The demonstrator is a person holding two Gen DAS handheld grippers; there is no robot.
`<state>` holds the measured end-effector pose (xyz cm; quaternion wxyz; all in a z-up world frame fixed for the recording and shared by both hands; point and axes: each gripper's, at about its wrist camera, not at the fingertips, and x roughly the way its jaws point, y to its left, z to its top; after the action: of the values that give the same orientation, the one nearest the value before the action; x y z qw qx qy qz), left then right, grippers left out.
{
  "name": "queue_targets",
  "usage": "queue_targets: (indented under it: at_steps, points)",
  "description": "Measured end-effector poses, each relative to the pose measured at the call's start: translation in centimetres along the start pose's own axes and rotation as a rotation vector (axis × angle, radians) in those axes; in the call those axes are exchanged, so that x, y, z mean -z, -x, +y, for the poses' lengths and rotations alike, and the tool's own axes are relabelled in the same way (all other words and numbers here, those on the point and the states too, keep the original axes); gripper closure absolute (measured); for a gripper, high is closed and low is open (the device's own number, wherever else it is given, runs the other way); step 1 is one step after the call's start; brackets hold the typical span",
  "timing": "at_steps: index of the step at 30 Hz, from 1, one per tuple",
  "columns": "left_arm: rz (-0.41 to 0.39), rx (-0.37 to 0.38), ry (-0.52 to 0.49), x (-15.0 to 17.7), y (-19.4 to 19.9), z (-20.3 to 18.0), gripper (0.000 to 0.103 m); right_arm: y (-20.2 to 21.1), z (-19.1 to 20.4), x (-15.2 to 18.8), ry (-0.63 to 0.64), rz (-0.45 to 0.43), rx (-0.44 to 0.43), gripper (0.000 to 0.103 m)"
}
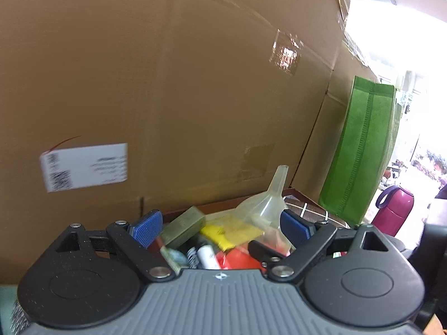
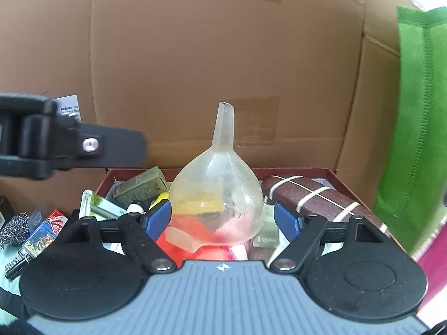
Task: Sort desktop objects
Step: 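Withdraw both tools from the brown box toward the watch and pen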
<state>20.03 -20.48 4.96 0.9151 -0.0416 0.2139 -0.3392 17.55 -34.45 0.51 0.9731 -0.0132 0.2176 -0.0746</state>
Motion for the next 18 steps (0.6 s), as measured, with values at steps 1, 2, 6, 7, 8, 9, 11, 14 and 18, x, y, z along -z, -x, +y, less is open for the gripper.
queue_targets:
  at_steps: [1, 2, 6, 7, 8, 9, 11, 14, 18]
  points:
    - [0.008, -0.015, 0.005, 0.2, 0.6, 0.0, 0.008, 0.7, 0.2, 0.2, -0.005, -0.013, -0.008, 0.019]
    - [0.019, -0.036, 0.01, 0.4, 1.2, 0.0, 0.008, 1.5, 0.3, 0.5, -0.012, -0.028, -0.02, 0.013]
    - [0.087, -0.152, 0.024, 2.0, 4.0, 0.3, 0.007, 4.3, 1.8, 1.4, 0.015, -0.048, -0.035, 0.008]
    - [0.102, -0.185, 0.027, 2.5, 4.7, 0.5, 0.007, 4.8, 2.2, 1.7, 0.042, -0.04, -0.034, 0.009]
    - [0.11, -0.213, 0.026, 2.9, 5.2, 0.5, 0.007, 5.5, 2.9, 2.1, 0.073, -0.037, -0.034, 0.008]
    - [0.114, -0.235, 0.025, 3.4, 5.7, 0.5, 0.007, 6.0, 2.9, 1.5, 0.097, -0.039, -0.037, 0.008]
    - [0.121, -0.272, 0.031, 4.4, 7.0, 0.6, 0.007, 8.4, 4.2, 2.6, 0.125, -0.033, -0.054, 0.008]
    - [0.14, -0.322, 0.051, 6.1, 8.8, 1.1, 0.007, 9.9, 5.7, 3.3, 0.118, -0.009, -0.106, 0.008]
    - [0.155, -0.362, 0.051, 7.9, 10.9, 1.8, 0.007, 12.5, 8.3, 5.2, 0.131, 0.024, -0.149, 0.008]
